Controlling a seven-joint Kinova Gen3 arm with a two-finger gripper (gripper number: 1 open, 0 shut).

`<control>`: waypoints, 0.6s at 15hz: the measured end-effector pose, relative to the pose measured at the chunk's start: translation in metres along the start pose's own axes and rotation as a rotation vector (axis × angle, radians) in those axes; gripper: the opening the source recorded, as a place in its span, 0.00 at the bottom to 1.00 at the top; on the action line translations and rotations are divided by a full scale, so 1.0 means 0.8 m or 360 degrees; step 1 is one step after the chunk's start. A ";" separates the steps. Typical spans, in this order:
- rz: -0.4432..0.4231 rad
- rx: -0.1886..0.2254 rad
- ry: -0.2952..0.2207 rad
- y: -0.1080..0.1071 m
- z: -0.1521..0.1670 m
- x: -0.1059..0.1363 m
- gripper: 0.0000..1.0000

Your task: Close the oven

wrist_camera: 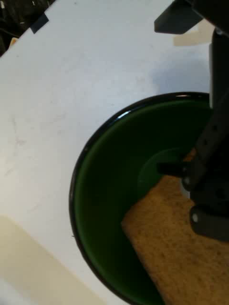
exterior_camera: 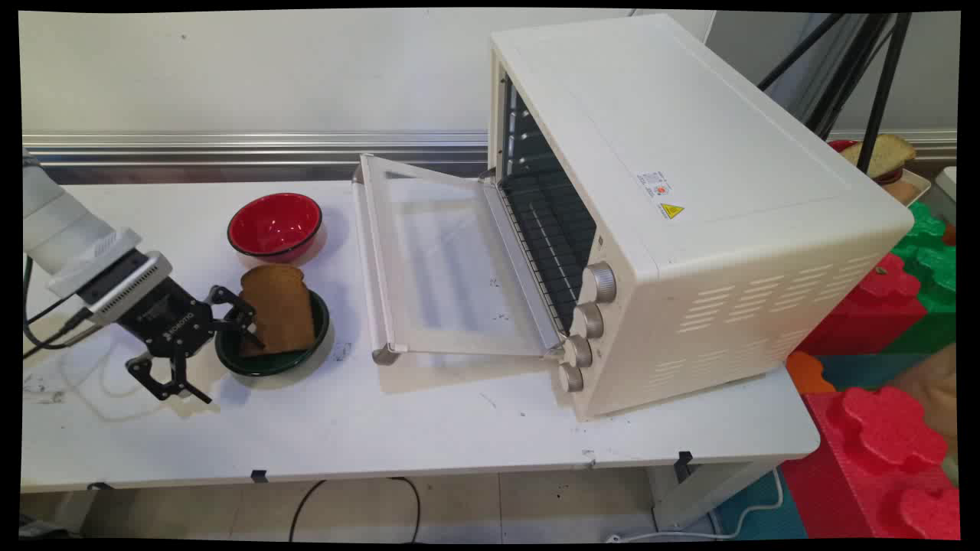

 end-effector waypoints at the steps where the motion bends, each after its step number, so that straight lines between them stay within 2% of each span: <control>1: -0.0026 0.0007 0.0013 0.001 -0.007 0.002 1.00; 5: -0.0151 0.0038 0.0067 0.001 -0.037 0.007 1.00; 9: -0.0370 0.0102 0.0165 -0.003 -0.076 0.015 1.00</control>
